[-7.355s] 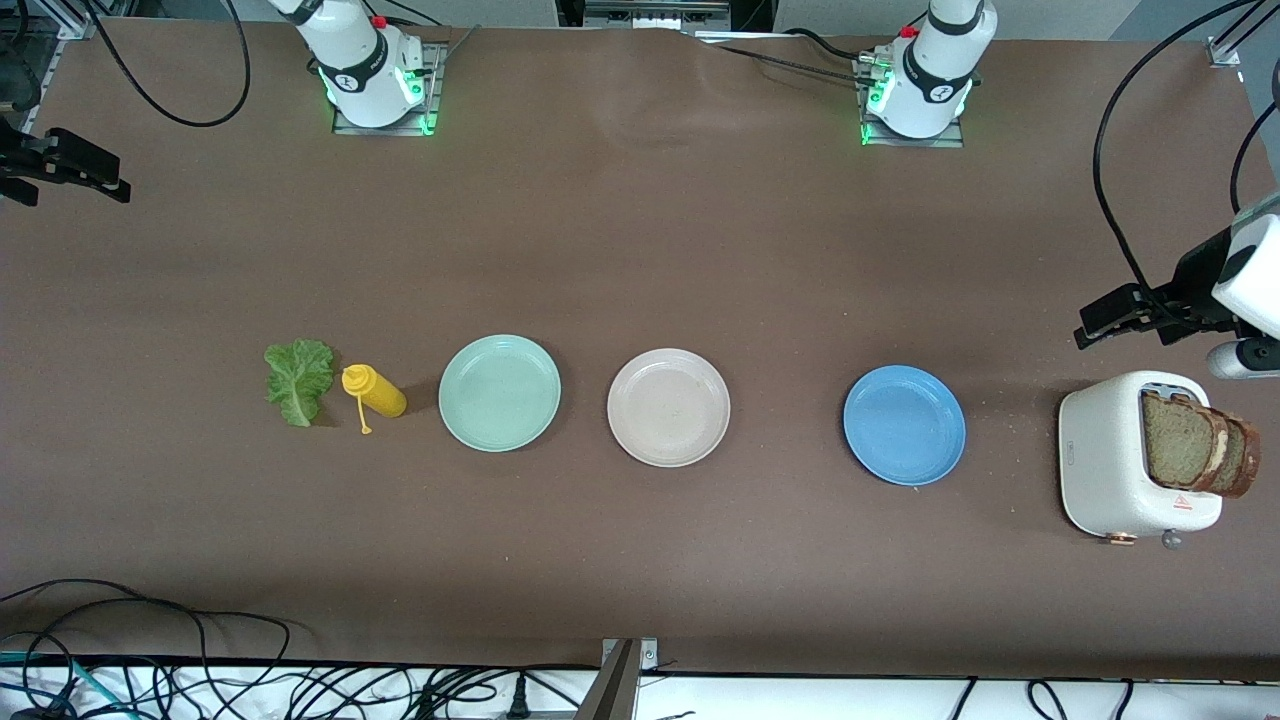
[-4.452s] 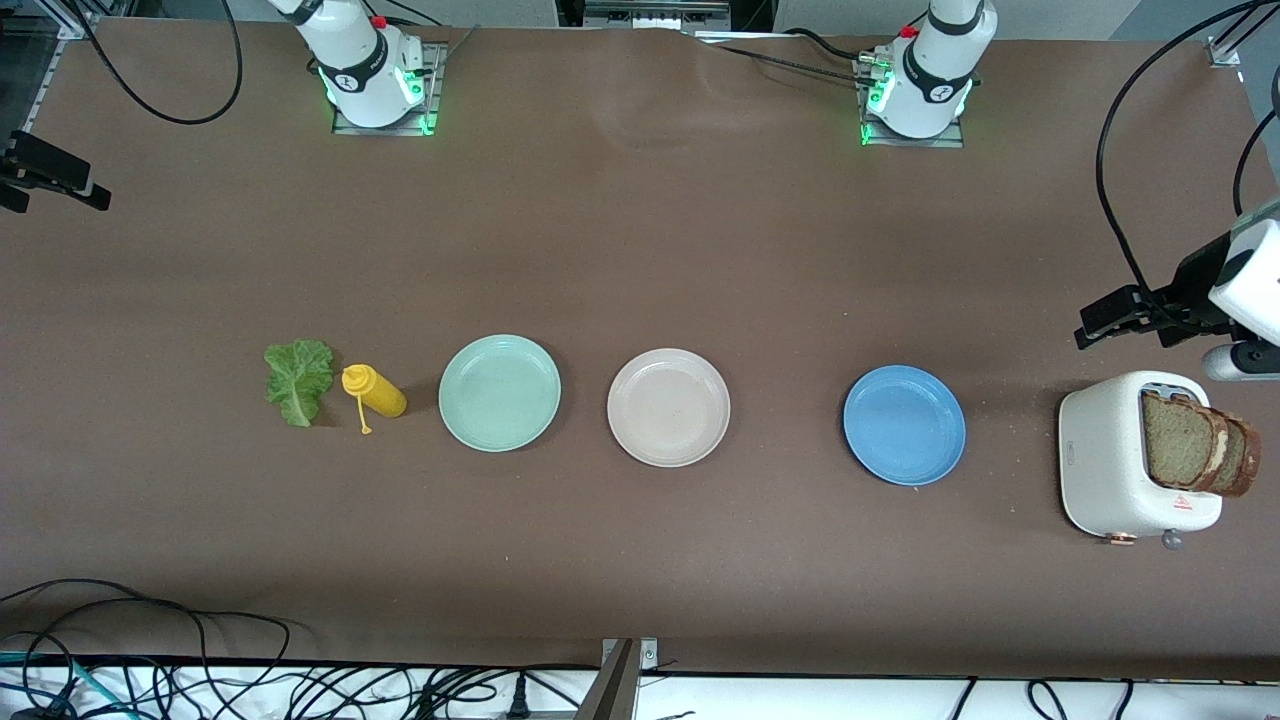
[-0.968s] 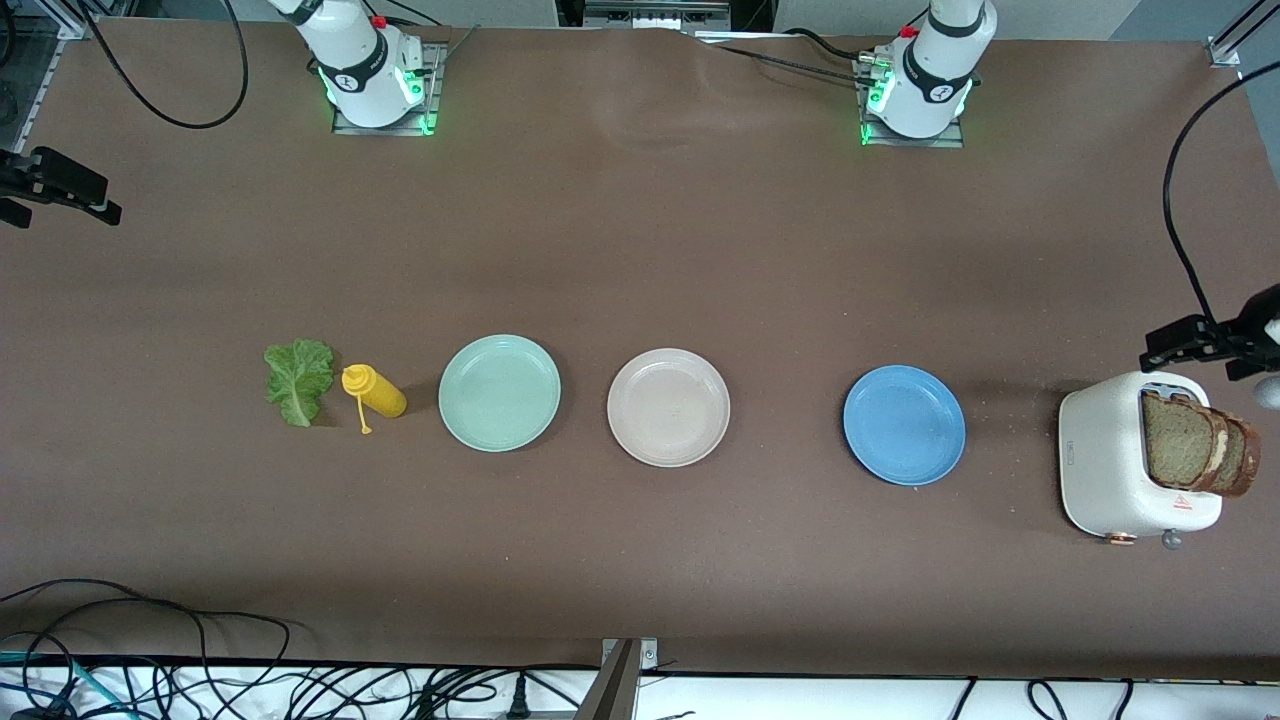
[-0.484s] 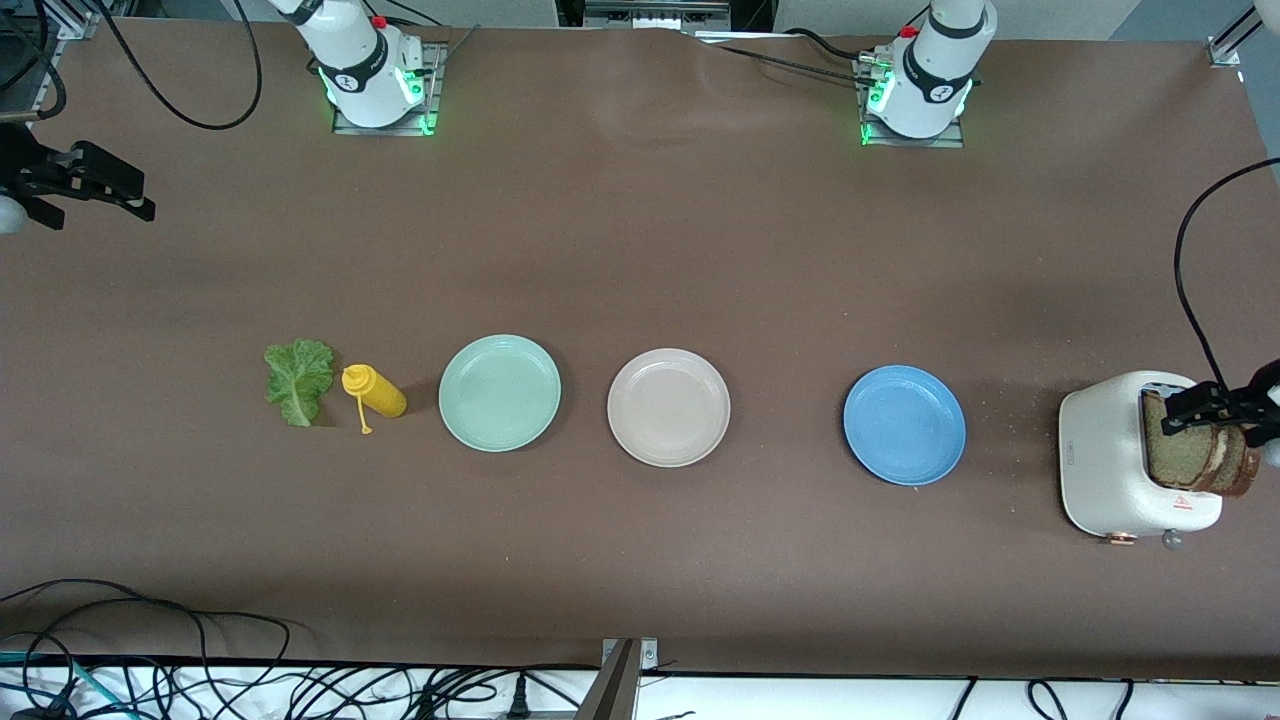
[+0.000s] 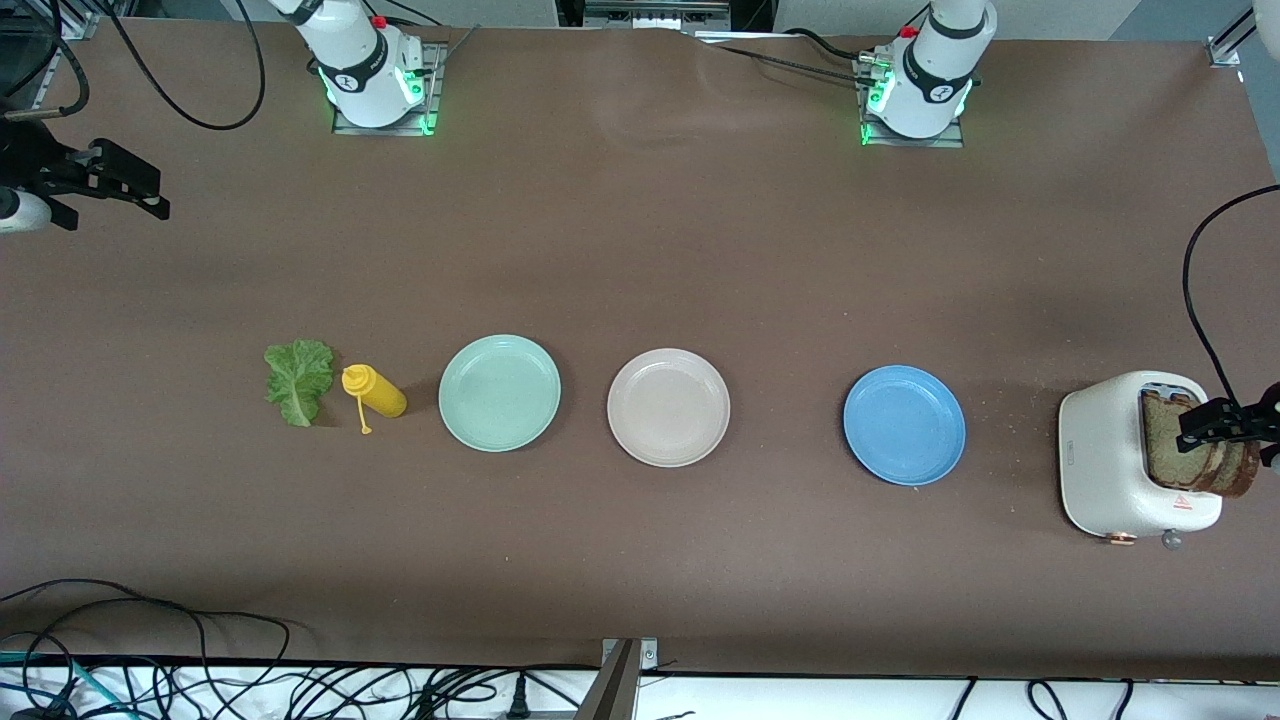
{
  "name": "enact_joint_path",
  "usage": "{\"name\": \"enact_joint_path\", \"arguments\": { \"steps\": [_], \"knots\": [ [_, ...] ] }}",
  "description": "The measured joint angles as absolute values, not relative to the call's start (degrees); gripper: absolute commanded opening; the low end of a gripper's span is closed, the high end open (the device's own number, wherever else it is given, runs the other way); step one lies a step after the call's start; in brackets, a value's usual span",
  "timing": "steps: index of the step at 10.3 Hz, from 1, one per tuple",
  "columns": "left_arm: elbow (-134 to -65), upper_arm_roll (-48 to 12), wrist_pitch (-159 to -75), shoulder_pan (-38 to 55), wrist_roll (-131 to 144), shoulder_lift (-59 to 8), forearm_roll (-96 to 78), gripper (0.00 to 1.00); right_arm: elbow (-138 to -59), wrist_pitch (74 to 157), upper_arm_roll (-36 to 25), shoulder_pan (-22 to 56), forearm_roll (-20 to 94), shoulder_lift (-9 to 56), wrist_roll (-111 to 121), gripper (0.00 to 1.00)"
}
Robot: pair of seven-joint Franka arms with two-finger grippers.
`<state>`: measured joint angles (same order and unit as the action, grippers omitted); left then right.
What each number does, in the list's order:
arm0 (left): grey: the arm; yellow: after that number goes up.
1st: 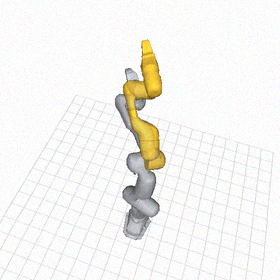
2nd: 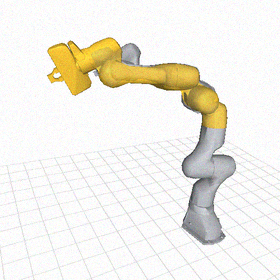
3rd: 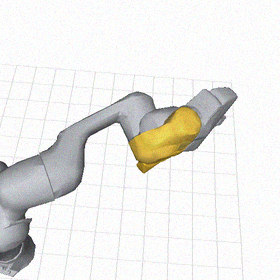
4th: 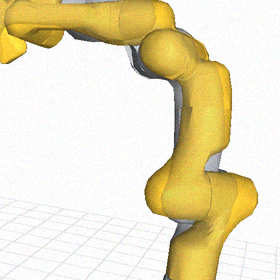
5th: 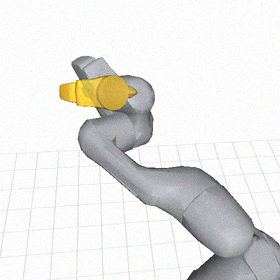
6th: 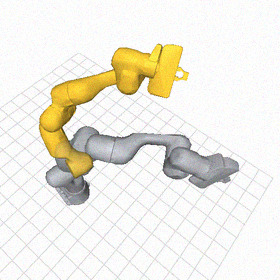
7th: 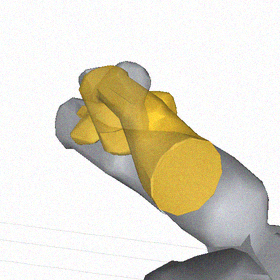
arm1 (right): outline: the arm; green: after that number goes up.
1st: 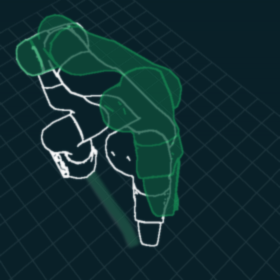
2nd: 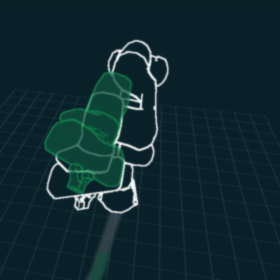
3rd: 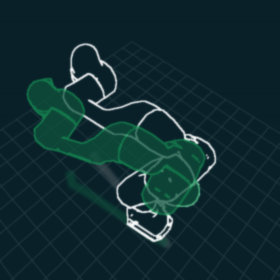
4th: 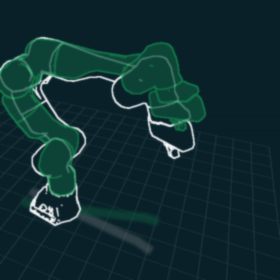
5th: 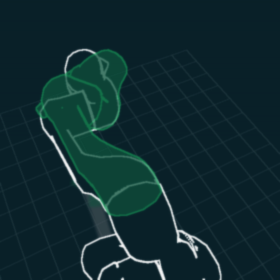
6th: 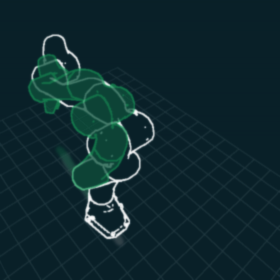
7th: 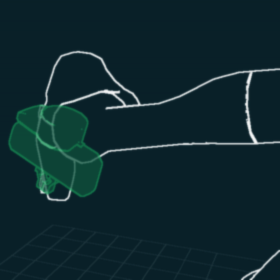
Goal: Make sandwich on beige plate with both arms
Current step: 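Reach the left gripper down to the toaster and grasp a bread slice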
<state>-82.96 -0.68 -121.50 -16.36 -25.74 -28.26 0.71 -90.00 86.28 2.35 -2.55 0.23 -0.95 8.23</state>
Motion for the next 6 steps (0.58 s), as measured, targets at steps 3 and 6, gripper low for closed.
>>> {"name": "enact_joint_path", "arguments": {
  "steps": [3, 6],
  "knots": [
    [-83.0, -1.2, -121.6, -16.3, -25.9, -28.4, 0.7, 1.00, -90.0, 86.3, 2.3, -2.6, 0.2, -1.0, 8.2, 1.00],
    [-82.8, -1.7, -122.3, -16.1, -25.9, -28.4, 0.7, 1.00, -90.0, 86.3, 2.1, -2.7, 0.1, -1.0, 8.2, 1.00]
  ]
}}
